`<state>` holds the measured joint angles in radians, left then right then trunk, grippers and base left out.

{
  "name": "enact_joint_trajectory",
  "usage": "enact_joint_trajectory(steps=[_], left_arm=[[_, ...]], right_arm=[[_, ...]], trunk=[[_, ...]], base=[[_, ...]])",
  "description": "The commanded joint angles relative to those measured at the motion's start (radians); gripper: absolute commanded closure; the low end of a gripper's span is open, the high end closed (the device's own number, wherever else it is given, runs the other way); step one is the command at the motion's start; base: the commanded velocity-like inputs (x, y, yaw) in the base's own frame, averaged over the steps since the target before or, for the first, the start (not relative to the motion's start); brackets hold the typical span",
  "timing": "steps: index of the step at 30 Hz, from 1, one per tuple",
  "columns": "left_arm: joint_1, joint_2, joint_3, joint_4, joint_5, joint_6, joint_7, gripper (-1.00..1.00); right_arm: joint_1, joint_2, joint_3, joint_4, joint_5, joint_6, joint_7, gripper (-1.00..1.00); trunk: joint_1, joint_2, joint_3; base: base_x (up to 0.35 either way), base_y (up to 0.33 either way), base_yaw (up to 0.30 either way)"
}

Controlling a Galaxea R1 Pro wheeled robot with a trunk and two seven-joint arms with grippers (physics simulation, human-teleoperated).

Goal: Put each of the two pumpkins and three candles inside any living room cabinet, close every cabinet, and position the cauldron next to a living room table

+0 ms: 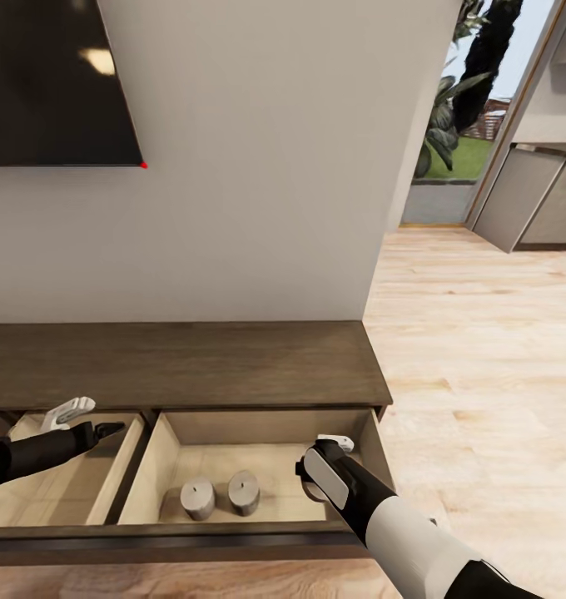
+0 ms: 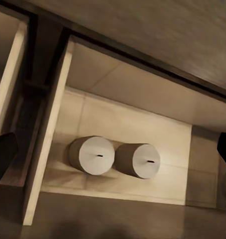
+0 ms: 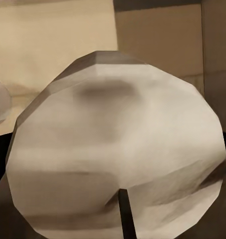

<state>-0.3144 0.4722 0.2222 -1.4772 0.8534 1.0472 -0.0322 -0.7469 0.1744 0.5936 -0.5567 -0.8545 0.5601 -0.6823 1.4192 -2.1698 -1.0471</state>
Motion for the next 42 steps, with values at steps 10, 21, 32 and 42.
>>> enact_joint_trajectory(steps=[10,21,32,42], left_arm=[[0.000,0.005,0.000,0.001,0.000,0.000,0.000,-1.00],[0.000,0.007,0.003,0.002,0.000,0.000,0.000,-1.00],[0.000,0.008,0.003,0.002,-0.007,0.000,0.000,-1.00],[0.000,0.008,0.003,0.003,-0.010,0.000,0.001,-1.00]], right_arm=[[0.001,0.000,0.001,0.000,-0.003,-0.039,0.000,1.00],[0.001,0.000,0.002,-0.005,-0.003,-0.057,0.003,1.00],[0.001,0.000,0.004,-0.007,-0.003,-0.058,0.020,1.00],[0.001,0.000,0.006,-0.005,-0.003,-0.052,0.039,1.00]], trunk=[[0.038,-0.070,-0.031],[0.058,-0.105,-0.047],[0.058,-0.105,-0.047],[0.058,-0.105,-0.047]], base=[[0.000,0.000,0.000],[0.000,0.000,0.000],[0.084,0.000,0.000],[0.124,0.004,0.000]])
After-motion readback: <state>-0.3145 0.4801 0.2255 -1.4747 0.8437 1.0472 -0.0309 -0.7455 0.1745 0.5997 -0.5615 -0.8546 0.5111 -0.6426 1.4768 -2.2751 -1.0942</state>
